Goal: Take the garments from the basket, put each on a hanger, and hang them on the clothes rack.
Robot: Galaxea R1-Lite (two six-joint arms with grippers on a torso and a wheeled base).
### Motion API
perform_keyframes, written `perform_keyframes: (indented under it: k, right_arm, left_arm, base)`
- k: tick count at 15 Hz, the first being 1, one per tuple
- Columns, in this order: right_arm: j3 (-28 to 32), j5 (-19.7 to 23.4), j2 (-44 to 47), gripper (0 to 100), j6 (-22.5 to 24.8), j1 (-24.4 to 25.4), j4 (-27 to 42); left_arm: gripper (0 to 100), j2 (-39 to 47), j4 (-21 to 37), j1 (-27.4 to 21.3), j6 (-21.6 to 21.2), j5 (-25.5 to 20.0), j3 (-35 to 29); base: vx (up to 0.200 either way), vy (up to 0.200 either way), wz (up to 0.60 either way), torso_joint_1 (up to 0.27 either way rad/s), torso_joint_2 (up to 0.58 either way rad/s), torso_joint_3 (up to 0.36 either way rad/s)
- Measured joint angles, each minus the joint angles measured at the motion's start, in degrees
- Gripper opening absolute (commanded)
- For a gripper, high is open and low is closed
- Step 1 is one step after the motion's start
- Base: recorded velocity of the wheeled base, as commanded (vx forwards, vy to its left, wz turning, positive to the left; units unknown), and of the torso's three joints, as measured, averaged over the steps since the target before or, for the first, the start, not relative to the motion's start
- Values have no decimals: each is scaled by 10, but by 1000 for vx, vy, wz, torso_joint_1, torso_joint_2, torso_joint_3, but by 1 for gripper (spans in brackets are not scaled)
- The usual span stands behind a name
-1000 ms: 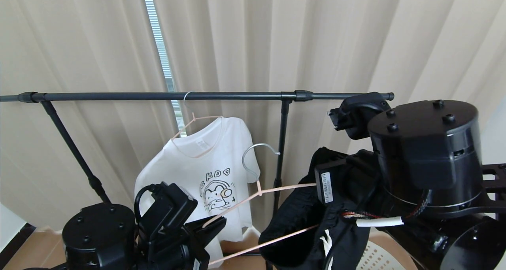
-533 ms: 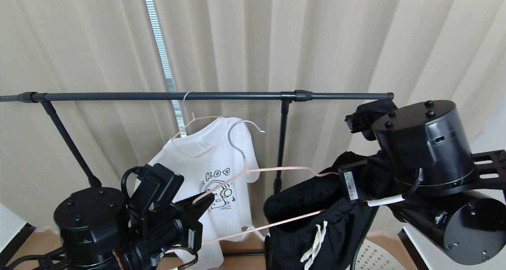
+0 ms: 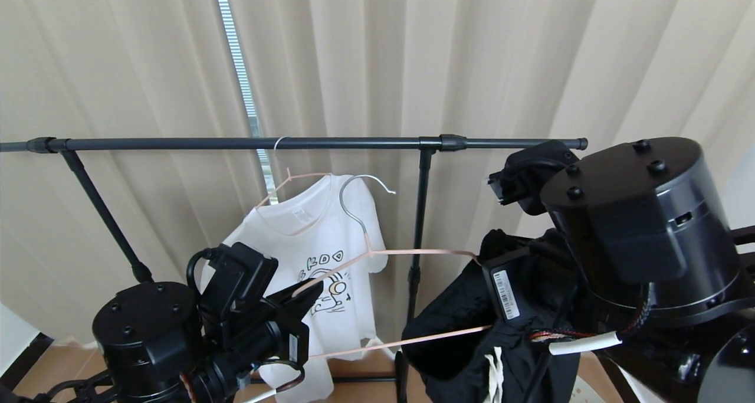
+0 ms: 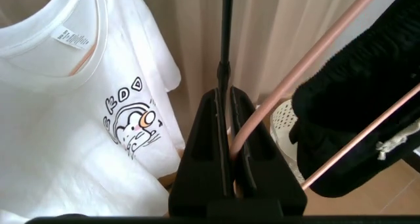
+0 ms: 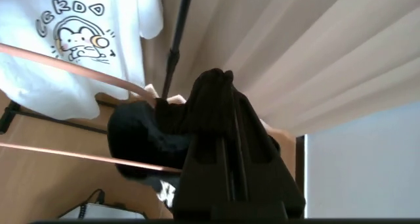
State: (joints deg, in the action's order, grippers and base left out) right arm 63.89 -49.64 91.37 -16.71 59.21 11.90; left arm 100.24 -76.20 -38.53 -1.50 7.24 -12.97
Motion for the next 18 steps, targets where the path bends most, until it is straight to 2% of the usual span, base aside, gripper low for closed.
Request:
perform_keyframes:
  k: [6,13,18]
  right_arm:
    - [56,0,38,0,-34,31,0]
    - [122,0,74,0,-68,40,0]
    - [160,0,88,0,-90,41,0]
  left_arm:
    - [0,5,-3,-8,0,0,3]
    - [0,8,-20,-20,-1,-1,11]
    - [0,29,-59,-29,-5,-1,26]
  base:
    - [0,0,0,0,0,0]
    - [0,0,0,0,0,0]
    - [0,0,0,0,0,0]
